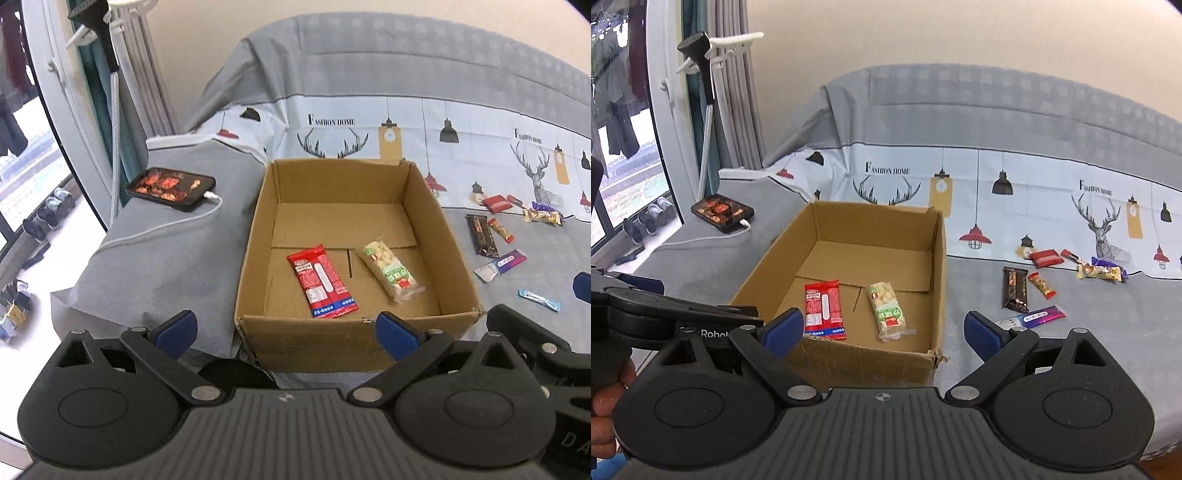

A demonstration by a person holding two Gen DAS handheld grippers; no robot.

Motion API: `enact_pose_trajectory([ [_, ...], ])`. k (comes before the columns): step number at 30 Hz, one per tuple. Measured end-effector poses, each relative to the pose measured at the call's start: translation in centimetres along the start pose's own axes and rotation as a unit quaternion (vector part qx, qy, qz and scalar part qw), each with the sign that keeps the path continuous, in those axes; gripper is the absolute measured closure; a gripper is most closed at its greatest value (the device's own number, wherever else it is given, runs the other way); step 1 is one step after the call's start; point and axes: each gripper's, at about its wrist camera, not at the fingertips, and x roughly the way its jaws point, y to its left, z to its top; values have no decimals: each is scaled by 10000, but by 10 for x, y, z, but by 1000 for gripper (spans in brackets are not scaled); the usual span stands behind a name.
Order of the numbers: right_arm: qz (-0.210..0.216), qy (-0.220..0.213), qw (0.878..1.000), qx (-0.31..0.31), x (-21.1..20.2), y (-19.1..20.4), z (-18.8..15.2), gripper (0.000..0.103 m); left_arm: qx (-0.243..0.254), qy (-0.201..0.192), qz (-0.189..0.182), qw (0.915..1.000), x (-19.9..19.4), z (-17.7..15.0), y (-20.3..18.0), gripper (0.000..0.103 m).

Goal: Organize snacks

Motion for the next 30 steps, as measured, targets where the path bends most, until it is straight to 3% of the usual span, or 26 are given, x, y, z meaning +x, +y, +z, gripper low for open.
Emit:
enact_pose_trajectory([
  [13,39,-140,9999,-76,-13,4,0,7,-11,-102,39,9999,-15,-5,7,0],
  [30,59,-7,10000,-55,-10,6,-2,7,18,13,26,10000,-9,-8,8,0],
])
